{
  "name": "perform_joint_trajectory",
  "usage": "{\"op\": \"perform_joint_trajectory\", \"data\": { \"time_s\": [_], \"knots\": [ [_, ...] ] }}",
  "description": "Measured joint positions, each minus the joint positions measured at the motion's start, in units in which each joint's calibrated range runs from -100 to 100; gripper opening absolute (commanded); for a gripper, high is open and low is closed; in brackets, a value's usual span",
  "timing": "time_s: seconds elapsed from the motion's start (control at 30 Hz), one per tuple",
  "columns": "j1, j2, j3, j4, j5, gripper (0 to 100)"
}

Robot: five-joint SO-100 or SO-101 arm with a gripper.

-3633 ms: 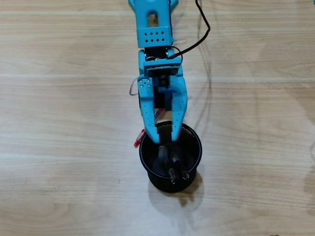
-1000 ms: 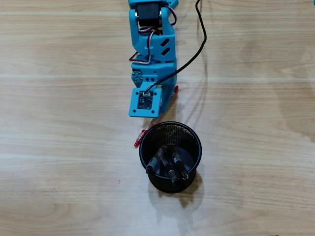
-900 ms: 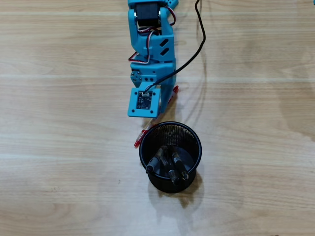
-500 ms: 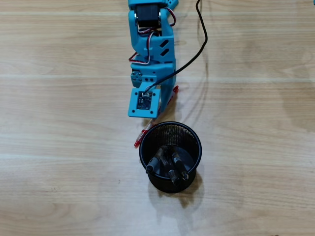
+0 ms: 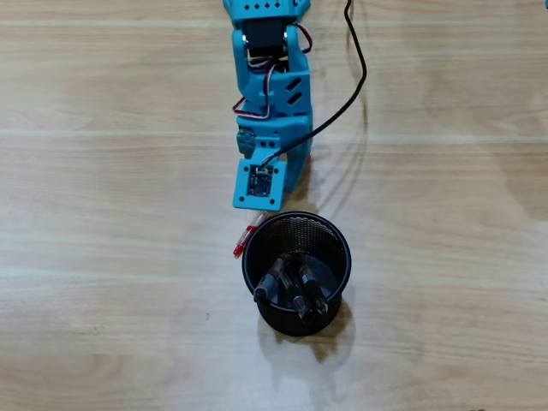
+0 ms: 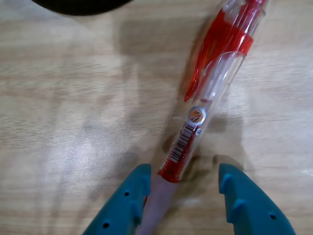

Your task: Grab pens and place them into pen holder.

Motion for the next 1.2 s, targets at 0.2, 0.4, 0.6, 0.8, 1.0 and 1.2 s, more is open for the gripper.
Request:
{"op": "perform_joint_trajectory", "data": {
  "time_s": [0.2, 0.4, 0.6, 0.8, 1.0, 1.2],
  "knots": [
    [-1.44, 1.78, -0.18, -0.09, -0.62, 16],
    [-1.35, 2.88, -0.27, -0.69, -0.62, 13],
    [-0.72, 3.65, -0.44, -0.78, -0.68, 4],
    [-0.99, 3.9, -0.44, -0.87, -1.3, 2],
    [-0.9, 3.9, 0.18, -0.61, -1.4, 2],
    [0.18, 3.65, 1.95, -0.69, -1.4, 2]
  ]
}}
